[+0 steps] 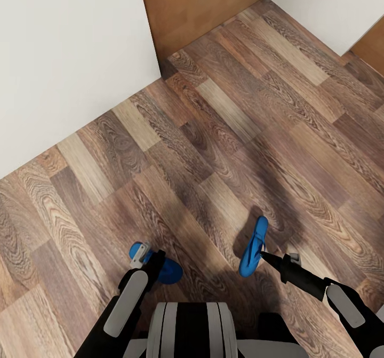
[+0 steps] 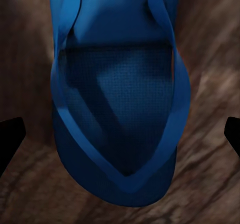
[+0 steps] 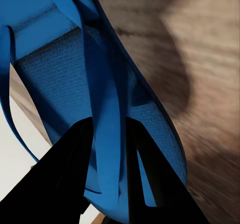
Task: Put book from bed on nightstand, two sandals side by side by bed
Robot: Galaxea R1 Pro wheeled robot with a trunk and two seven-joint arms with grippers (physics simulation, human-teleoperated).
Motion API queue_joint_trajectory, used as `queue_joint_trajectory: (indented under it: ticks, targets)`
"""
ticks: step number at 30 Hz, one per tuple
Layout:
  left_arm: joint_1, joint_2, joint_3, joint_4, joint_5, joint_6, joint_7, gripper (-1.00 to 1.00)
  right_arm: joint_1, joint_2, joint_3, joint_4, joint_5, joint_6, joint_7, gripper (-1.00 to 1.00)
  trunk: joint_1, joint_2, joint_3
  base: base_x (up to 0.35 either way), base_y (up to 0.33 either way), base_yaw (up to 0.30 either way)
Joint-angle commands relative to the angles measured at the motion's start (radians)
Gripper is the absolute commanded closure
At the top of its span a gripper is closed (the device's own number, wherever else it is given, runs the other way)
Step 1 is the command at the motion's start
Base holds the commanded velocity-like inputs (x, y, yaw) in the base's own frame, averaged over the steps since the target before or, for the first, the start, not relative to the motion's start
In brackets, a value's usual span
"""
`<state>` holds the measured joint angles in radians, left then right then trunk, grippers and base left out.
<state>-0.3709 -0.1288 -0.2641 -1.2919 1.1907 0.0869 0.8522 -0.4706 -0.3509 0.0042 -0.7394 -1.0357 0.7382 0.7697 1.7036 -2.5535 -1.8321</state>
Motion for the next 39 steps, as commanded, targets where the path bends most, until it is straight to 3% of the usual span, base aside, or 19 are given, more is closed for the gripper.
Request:
queue_joint_trajectory:
  ticks: [1,23,36,39]
  targets:
    - [0.000,0.000,0.000,-0.001,0.001,0.005,0.005,-1.00,0.000,0.000,0.000,0.000,-0.006,0.006,0.002,1.00,0.000,0.000,0.000,0.000,0.000,0.000]
    - [0.000,0.000,0.000,0.007,0.000,0.003,-0.002,-1.00,0.000,0.000,0.000,0.000,-0.006,0.006,0.002,1.00,0.003,-0.002,0.000,0.000,0.000,0.000]
    - [0.000,0.000,0.002,0.085,-0.004,-0.001,-0.012,-1.00,0.000,0.000,0.000,0.000,-0.006,0.006,0.002,1.00,0.003,-0.002,0.000,0.000,0.000,0.000]
    - [0.000,0.000,0.002,0.095,-0.005,-0.001,-0.048,-1.00,0.000,0.000,0.000,0.000,-0.006,0.006,0.002,1.00,0.003,-0.002,0.000,0.000,0.000,0.000]
